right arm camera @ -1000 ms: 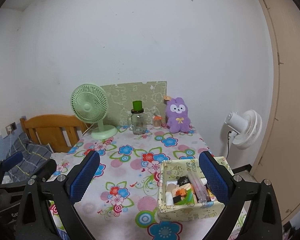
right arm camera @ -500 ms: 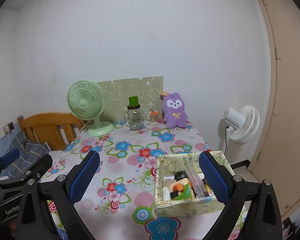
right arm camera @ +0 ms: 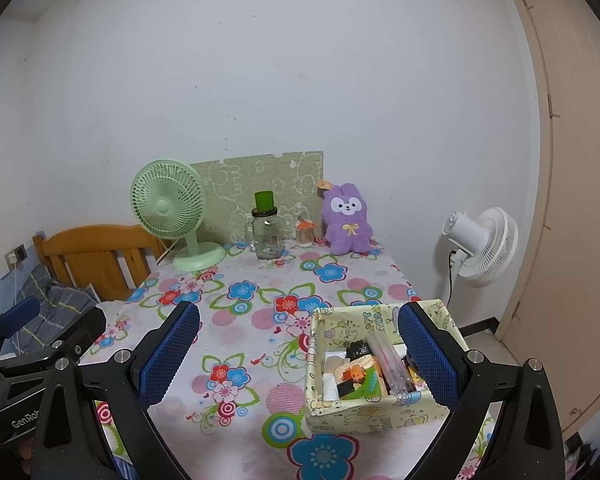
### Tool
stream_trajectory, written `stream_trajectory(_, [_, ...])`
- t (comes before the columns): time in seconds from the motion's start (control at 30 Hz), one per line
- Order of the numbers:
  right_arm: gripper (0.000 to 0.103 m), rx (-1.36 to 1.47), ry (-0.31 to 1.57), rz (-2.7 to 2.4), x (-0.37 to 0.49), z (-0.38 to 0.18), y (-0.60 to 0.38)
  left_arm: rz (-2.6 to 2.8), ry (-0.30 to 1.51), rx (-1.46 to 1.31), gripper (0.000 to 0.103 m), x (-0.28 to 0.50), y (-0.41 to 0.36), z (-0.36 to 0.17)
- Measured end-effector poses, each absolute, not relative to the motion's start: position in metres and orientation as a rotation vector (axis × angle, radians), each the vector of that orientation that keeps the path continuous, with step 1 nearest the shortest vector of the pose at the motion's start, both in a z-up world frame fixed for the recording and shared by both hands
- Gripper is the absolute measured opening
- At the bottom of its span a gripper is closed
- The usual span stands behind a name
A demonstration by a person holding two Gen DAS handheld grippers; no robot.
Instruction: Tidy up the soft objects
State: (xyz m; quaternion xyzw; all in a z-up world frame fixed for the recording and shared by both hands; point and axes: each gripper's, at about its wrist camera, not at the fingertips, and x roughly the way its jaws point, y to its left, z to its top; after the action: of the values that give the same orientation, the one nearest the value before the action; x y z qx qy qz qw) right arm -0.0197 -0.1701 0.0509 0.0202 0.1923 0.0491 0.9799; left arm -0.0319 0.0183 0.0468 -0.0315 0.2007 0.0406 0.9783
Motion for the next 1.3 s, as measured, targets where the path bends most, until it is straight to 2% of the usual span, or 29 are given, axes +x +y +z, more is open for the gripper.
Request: stream_trajectory(1.3, [0.101,0.045,0.394,0.097,-0.0191,0.0497,-0.1719,0.082,0.407,-0.062,0.103,-0.0289,0.0152,0.0448])
